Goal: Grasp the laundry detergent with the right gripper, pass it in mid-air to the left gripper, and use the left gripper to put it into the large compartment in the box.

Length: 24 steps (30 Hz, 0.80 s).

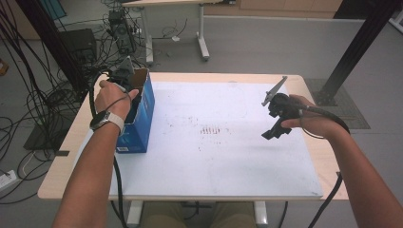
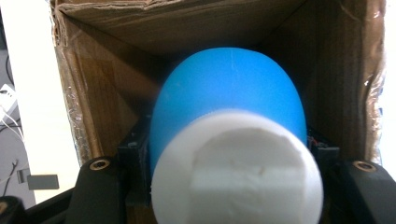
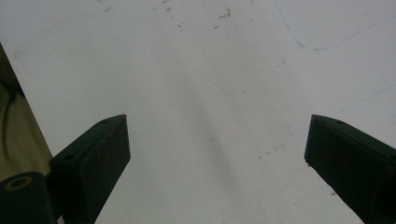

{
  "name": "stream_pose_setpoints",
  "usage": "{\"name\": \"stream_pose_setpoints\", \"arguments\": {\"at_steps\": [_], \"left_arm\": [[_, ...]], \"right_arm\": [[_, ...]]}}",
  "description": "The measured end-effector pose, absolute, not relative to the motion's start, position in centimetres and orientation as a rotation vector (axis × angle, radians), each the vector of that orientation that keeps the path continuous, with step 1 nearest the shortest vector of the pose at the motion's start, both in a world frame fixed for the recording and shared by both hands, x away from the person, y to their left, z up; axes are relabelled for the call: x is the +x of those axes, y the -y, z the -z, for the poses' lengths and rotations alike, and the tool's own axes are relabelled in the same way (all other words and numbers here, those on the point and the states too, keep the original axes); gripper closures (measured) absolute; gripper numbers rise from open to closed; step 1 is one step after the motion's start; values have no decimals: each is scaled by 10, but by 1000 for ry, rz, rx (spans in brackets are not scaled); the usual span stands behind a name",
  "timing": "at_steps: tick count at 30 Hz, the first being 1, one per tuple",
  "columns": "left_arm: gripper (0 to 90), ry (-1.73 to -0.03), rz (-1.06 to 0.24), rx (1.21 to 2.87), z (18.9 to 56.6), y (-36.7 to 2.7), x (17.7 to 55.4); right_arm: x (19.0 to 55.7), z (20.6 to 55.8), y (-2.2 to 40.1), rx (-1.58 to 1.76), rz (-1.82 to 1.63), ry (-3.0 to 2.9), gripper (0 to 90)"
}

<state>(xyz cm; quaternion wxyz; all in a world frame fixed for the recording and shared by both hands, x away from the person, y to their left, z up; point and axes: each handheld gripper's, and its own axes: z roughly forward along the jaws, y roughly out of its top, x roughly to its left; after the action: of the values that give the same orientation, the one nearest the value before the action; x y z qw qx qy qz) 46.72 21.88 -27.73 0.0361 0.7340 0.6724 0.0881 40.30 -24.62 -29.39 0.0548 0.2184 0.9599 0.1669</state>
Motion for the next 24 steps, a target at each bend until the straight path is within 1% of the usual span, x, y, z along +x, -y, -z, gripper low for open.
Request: {"name": "stream_pose_setpoints", "arguments": {"at_steps": [24], "left_arm": [[371, -2060, -269, 2256, 277, -220, 466]], "right_arm": [[402, 291, 247, 661, -505, -2912, 68]]}}
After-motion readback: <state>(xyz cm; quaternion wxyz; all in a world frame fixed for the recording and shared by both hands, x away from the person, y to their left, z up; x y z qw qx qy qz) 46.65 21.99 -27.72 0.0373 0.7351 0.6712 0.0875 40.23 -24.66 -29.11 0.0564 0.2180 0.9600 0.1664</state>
